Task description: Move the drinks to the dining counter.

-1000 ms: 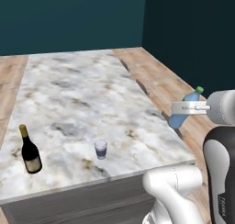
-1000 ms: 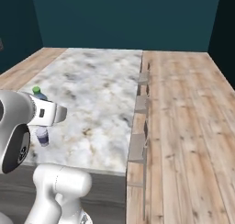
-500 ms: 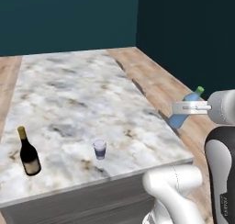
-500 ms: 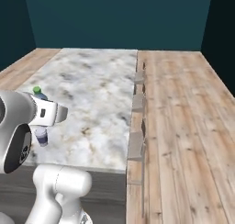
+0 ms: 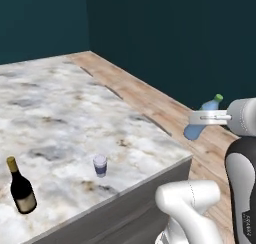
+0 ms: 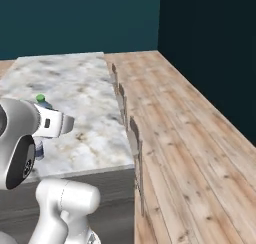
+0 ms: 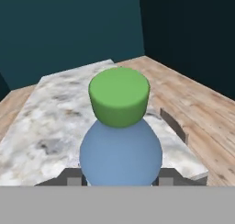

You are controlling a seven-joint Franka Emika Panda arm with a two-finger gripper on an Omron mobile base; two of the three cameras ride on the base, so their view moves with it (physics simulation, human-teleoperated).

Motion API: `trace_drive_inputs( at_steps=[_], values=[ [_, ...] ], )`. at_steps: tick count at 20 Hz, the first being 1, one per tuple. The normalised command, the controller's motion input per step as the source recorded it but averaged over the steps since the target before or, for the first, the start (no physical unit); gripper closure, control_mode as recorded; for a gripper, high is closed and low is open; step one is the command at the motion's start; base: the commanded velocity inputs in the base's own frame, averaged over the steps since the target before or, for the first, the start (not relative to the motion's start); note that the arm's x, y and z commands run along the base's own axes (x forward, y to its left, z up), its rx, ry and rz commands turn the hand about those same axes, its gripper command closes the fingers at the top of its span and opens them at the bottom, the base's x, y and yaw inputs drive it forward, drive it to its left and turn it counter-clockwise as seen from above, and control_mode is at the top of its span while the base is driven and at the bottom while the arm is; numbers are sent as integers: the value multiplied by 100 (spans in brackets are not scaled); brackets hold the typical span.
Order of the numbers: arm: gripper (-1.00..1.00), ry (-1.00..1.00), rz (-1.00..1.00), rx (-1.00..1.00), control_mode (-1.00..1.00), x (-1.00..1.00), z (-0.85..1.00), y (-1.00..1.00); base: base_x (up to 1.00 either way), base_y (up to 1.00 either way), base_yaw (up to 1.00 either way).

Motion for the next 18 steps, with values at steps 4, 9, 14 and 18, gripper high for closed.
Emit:
trace_drive_inputs(
  at_steps=[4,9,14,18],
  values=[
    [100,0,0,0,100,0,0,0,58,5,-61],
    [100,0,0,0,100,0,0,0,49,27,-28],
    [100,3,0,-3,-100,15,-1,0,27,9,-1],
    [100,2,-2,-15,-100,1,29,2,0,0,0]
  ],
)
